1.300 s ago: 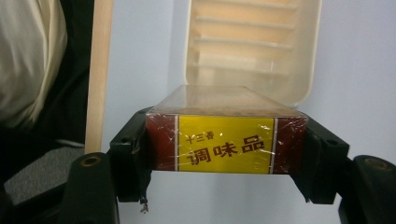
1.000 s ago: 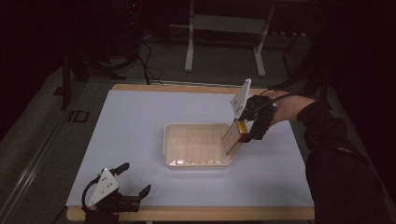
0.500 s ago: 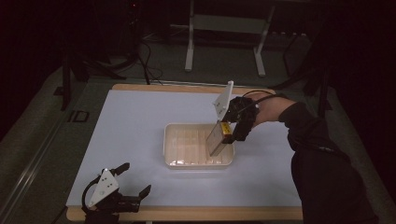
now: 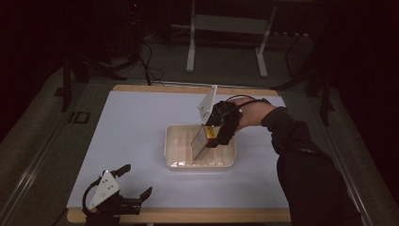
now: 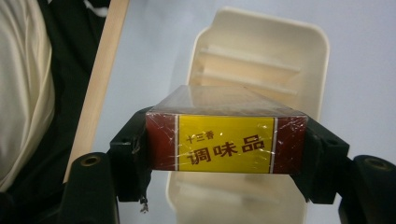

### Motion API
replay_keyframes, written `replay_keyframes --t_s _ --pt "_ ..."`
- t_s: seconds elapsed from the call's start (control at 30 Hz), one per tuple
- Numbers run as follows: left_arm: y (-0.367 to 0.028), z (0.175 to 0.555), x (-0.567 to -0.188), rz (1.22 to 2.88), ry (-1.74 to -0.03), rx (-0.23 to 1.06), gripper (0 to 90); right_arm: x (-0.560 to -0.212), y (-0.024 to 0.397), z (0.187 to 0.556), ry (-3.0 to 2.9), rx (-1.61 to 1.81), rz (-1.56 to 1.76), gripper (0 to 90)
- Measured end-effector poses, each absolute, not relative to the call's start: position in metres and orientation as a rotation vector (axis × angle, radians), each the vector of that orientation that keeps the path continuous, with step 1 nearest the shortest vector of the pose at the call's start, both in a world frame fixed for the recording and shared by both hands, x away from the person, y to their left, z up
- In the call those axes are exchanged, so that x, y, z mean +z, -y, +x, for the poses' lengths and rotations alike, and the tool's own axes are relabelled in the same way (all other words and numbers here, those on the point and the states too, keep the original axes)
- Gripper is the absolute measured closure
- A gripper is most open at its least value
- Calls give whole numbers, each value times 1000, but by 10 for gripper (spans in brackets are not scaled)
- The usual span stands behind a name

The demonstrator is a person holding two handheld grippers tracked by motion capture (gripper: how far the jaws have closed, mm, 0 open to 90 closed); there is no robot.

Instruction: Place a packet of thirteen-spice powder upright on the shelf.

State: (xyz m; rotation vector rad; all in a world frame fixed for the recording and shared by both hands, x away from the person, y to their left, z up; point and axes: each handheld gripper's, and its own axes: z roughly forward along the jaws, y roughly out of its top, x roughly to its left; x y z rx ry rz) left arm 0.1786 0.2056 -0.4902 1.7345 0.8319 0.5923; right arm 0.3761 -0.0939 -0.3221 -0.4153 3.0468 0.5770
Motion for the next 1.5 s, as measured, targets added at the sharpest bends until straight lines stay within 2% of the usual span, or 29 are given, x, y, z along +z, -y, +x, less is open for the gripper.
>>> replay_keyframes --t_s 0.67,1.5 --pt "-206 178 -490 1734 -827 593 0 -352 69 399 -3010 754 -293 321" --pt "-206 179 -489 1734 -828 589 0 -387 54 415 -3093 685 -121 320"
